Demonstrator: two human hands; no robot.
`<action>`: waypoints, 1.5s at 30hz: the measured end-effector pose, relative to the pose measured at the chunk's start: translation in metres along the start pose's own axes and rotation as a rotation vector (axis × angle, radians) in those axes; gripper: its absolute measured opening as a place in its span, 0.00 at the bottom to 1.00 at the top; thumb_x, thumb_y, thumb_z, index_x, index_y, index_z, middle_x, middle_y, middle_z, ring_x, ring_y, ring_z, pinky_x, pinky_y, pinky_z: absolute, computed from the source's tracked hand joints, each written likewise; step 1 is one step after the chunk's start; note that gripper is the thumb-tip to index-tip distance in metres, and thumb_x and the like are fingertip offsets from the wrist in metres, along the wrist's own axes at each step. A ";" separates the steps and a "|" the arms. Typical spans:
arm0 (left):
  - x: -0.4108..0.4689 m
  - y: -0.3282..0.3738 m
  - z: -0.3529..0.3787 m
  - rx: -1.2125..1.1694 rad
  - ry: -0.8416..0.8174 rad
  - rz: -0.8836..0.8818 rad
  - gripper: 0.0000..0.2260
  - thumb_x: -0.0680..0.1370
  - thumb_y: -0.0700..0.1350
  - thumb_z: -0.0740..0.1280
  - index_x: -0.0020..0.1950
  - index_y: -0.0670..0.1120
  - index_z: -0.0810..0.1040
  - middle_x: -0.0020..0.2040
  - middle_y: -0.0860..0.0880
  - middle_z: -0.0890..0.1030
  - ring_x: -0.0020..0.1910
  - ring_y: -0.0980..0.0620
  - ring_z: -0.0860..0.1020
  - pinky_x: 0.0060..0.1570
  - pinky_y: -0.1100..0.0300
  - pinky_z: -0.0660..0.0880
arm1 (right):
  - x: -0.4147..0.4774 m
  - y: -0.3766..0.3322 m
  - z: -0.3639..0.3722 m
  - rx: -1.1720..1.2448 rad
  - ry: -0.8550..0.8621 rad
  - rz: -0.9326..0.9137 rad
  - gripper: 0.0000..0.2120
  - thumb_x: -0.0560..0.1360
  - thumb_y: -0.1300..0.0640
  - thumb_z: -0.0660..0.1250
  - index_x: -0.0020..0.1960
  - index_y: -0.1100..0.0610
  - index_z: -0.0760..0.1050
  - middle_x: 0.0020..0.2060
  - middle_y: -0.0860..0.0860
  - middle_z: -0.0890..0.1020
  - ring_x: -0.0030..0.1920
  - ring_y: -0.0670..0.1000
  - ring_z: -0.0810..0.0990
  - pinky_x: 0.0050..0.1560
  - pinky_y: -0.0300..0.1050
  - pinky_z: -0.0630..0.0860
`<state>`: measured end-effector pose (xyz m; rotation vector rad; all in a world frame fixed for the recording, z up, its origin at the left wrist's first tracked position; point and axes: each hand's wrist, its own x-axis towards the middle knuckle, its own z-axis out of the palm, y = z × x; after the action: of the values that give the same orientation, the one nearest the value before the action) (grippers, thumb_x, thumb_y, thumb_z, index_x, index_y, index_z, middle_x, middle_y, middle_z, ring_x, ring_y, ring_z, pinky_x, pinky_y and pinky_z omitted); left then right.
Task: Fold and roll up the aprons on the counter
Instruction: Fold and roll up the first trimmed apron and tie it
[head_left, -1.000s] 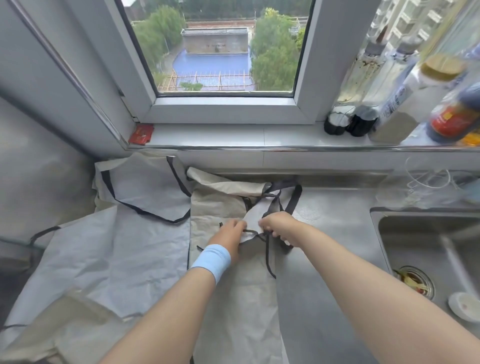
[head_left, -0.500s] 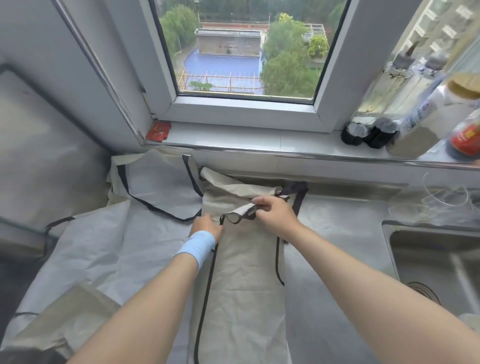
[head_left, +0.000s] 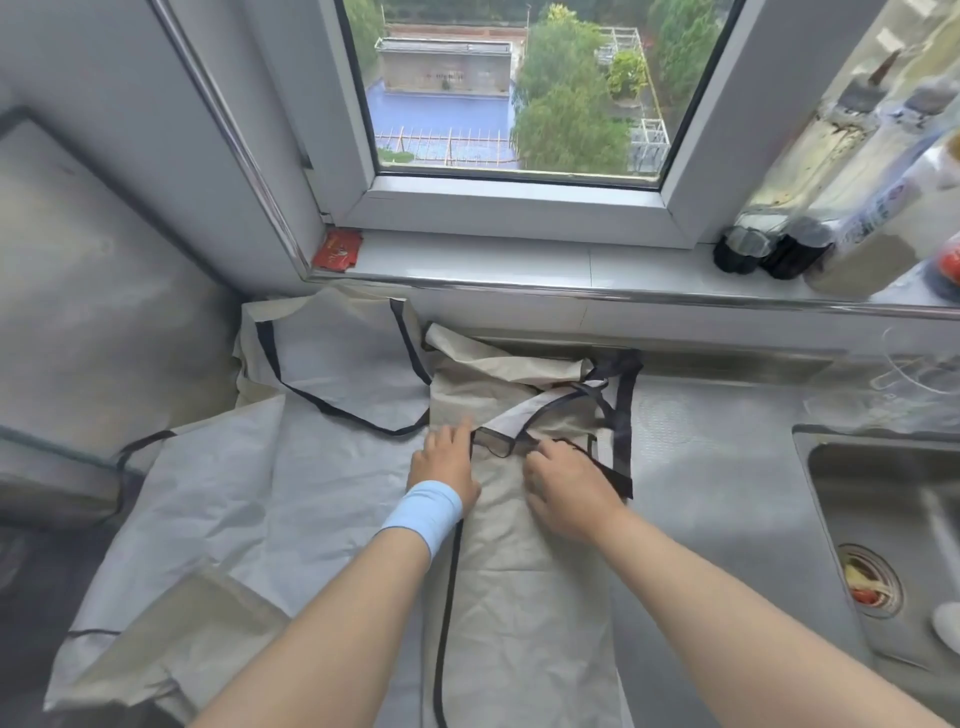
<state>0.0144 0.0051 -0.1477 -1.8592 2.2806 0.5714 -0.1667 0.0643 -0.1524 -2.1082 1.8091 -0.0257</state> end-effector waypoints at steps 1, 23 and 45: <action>-0.002 0.000 0.000 0.034 0.096 0.003 0.37 0.71 0.49 0.71 0.74 0.52 0.56 0.67 0.47 0.65 0.66 0.46 0.65 0.63 0.52 0.68 | -0.004 -0.001 0.005 -0.036 -0.053 0.046 0.20 0.73 0.51 0.64 0.63 0.53 0.70 0.60 0.53 0.70 0.63 0.58 0.69 0.60 0.53 0.69; -0.010 -0.023 -0.035 -0.221 -0.321 -0.063 0.09 0.74 0.51 0.66 0.48 0.47 0.80 0.54 0.47 0.83 0.53 0.47 0.81 0.47 0.60 0.74 | 0.009 -0.036 -0.019 0.107 0.368 0.228 0.10 0.70 0.63 0.63 0.50 0.54 0.74 0.45 0.52 0.78 0.47 0.59 0.78 0.43 0.51 0.70; 0.042 0.032 -0.062 -0.025 -0.193 0.162 0.12 0.75 0.46 0.59 0.53 0.54 0.80 0.55 0.51 0.82 0.53 0.46 0.79 0.52 0.57 0.76 | 0.013 0.039 -0.055 -0.054 0.247 0.216 0.18 0.69 0.45 0.67 0.56 0.50 0.71 0.49 0.48 0.72 0.45 0.52 0.74 0.38 0.47 0.72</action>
<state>-0.0183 -0.0513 -0.0984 -1.5619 2.3164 0.7691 -0.2149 0.0331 -0.1149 -2.0062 2.1965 -0.1917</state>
